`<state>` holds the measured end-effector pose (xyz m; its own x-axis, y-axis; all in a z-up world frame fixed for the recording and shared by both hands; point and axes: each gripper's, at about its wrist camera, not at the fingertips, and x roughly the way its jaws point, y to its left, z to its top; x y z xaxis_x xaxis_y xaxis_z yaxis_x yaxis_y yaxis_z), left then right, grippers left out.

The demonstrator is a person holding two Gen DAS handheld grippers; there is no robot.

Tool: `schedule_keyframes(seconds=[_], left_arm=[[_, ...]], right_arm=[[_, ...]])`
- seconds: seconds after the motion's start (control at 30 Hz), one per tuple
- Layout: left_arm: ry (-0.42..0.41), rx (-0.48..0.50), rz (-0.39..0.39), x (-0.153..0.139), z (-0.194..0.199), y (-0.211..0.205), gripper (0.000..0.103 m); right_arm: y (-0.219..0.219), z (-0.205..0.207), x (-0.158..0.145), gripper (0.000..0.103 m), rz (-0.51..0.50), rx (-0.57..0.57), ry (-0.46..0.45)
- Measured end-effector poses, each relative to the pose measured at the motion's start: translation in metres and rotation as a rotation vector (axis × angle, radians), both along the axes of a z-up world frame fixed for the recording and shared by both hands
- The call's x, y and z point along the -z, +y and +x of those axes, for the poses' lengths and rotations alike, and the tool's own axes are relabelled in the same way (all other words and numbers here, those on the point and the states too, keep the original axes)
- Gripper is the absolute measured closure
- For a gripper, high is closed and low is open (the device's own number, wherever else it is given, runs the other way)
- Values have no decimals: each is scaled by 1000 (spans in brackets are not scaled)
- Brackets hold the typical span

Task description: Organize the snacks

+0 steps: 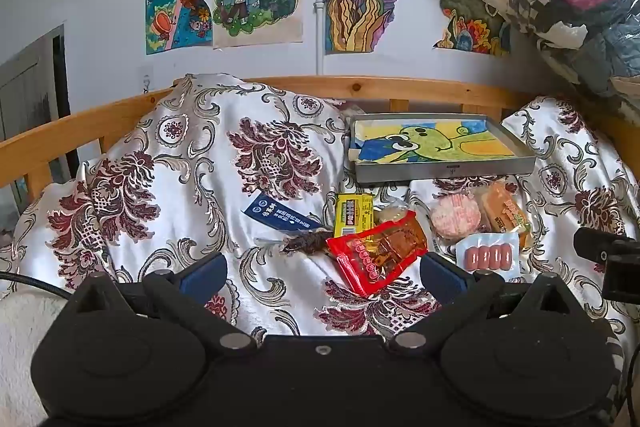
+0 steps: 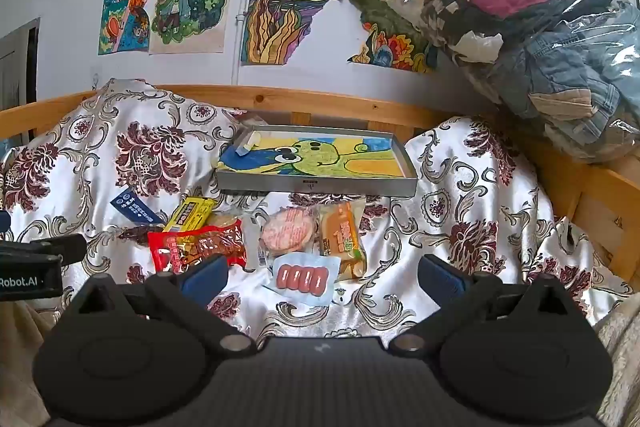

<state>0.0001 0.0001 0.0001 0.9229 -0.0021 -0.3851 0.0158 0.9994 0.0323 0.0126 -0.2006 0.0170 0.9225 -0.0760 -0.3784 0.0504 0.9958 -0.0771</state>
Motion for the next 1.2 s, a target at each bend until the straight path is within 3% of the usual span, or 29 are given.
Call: schedule_keyframes(seconds=[1.2], left_arm=[[2,0,1,0,0,0,1]], right_arm=[[0,1,1,0,-2,1,3]])
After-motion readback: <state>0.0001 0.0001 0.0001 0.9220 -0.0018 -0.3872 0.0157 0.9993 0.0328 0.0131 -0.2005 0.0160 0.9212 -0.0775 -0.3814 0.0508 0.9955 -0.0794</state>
